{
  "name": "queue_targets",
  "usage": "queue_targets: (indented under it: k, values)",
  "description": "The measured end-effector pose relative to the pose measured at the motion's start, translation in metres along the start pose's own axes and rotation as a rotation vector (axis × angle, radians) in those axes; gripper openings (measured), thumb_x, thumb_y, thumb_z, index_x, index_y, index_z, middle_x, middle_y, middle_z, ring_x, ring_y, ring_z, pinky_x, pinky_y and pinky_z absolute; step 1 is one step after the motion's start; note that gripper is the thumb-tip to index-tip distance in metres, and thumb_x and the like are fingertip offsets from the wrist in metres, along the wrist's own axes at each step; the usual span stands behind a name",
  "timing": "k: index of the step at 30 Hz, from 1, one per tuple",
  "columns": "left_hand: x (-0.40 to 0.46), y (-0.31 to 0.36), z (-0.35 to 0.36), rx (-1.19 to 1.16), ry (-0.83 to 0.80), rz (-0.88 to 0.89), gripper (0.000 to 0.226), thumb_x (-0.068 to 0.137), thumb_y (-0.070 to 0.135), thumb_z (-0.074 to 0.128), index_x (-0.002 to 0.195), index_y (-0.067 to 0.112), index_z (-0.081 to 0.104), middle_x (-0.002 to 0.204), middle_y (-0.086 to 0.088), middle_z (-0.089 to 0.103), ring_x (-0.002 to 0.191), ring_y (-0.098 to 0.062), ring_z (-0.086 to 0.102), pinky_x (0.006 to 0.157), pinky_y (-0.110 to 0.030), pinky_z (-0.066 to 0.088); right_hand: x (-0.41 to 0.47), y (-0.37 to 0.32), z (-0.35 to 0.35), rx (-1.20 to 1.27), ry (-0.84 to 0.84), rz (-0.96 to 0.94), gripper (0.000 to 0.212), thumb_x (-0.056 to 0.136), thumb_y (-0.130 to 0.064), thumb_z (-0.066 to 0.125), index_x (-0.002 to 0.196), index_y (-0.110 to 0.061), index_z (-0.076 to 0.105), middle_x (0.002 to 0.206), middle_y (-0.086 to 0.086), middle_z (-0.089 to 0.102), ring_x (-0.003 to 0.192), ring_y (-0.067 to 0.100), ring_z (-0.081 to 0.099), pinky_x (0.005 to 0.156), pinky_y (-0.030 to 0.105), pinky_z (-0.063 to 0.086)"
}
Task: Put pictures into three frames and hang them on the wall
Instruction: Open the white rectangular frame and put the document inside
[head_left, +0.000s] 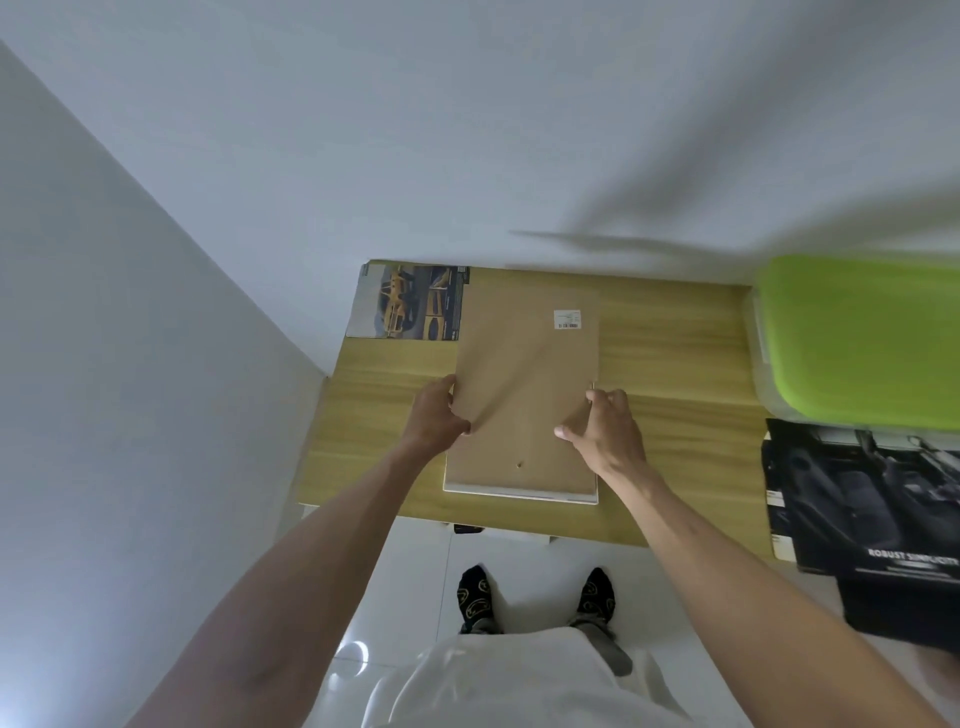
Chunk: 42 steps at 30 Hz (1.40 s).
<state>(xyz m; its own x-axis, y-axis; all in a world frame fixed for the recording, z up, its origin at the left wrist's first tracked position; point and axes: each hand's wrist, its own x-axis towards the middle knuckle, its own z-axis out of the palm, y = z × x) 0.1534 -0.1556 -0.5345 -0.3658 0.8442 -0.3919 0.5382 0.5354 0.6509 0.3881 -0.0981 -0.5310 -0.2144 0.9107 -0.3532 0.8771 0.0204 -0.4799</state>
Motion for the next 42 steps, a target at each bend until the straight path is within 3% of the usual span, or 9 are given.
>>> queue_targets:
  k: [13,18,24,27,31,34,38,40,42]
  values:
    - [0.008,-0.016,0.005,0.099,-0.129,0.003,0.034,0.065,0.004,0.084,0.093,-0.004,0.065,0.106,-0.012,0.046,0.080,-0.023,0.050,0.067,-0.025,0.045,-0.006,0.003,0.017,0.018,-0.019,0.152,0.076,0.084,-0.034,0.077,0.145,-0.004,0.044,0.137,0.013,0.041,0.125,0.031,0.048,0.100,0.039,0.046]
    - [0.012,-0.019,0.009,0.186,-0.172,0.016,0.041,0.068,0.014,0.083,0.103,0.001,0.067,0.103,-0.004,0.047,0.089,-0.025,0.051,0.080,-0.030,0.047,-0.001,0.003,0.019,-0.075,-0.033,0.140,0.065,0.081,-0.037,0.079,0.134,-0.006,0.056,0.127,0.011,0.046,0.118,0.030,0.052,0.092,0.038,0.050]
    - [0.020,-0.019,0.008,0.288,-0.206,0.106,0.035,0.074,0.017,0.079,0.105,0.004,0.069,0.097,0.001,0.041,0.100,-0.030,0.054,0.079,-0.026,0.041,0.005,0.000,0.020,-0.191,-0.066,0.126,0.042,0.083,-0.038,0.076,0.106,-0.004,0.066,0.115,0.006,0.045,0.114,0.029,0.049,0.075,0.032,0.045]
    - [0.024,-0.016,0.007,0.336,-0.224,0.120,0.036,0.071,0.018,0.081,0.102,0.004,0.070,0.098,-0.001,0.045,0.100,-0.030,0.057,0.077,-0.027,0.042,0.007,-0.004,0.018,-0.247,-0.075,0.124,0.050,0.083,-0.040,0.076,0.115,-0.004,0.063,0.122,0.008,0.045,0.116,0.028,0.049,0.077,0.034,0.046]
    - [0.027,0.004,0.002,0.581,-0.240,0.207,0.048,0.064,0.027,0.087,0.102,0.004,0.070,0.114,-0.007,0.052,0.109,-0.029,0.053,0.087,-0.040,0.050,0.015,-0.008,0.013,-0.424,-0.038,0.036,0.083,0.074,-0.047,0.080,0.137,-0.004,0.044,0.137,0.012,0.038,0.129,0.027,0.040,0.090,0.033,0.048]
    - [0.036,0.018,0.002,0.843,-0.209,0.349,0.070,0.056,0.041,0.090,0.107,0.002,0.064,0.127,-0.010,0.044,0.117,-0.029,0.045,0.094,-0.038,0.047,0.030,-0.005,0.005,-0.439,-0.168,-0.081,0.121,0.075,-0.047,0.081,0.155,0.000,0.004,0.163,0.020,-0.003,0.152,0.034,0.002,0.123,0.036,0.015]
    - [0.058,0.022,0.004,0.891,-0.310,0.333,0.140,0.046,0.043,0.095,0.149,-0.003,0.012,0.159,-0.026,-0.006,0.149,-0.040,0.002,0.122,-0.044,0.016,0.058,-0.005,-0.005,-0.529,-0.321,-0.166,0.146,0.066,-0.055,0.084,0.152,-0.001,-0.021,0.159,0.018,-0.031,0.148,0.032,-0.026,0.124,0.045,-0.004]
    - [0.068,0.023,0.003,0.929,-0.379,0.333,0.156,0.047,0.044,0.094,0.151,-0.002,-0.013,0.156,-0.025,-0.025,0.147,-0.038,-0.017,0.123,-0.044,0.006,0.071,-0.005,-0.007,-0.581,-0.376,-0.183,0.155,0.059,-0.062,0.085,0.151,-0.003,-0.026,0.156,0.017,-0.036,0.146,0.031,-0.030,0.123,0.046,-0.009]
    - [0.075,0.025,0.004,0.948,-0.428,0.348,0.161,0.047,0.045,0.094,0.149,-0.002,-0.021,0.155,-0.022,-0.031,0.146,-0.035,-0.023,0.123,-0.043,0.003,0.080,-0.004,-0.007,-0.617,-0.421,-0.190,0.160,0.055,-0.067,0.084,0.149,-0.005,-0.029,0.155,0.016,-0.038,0.146,0.030,-0.032,0.122,0.048,-0.011]
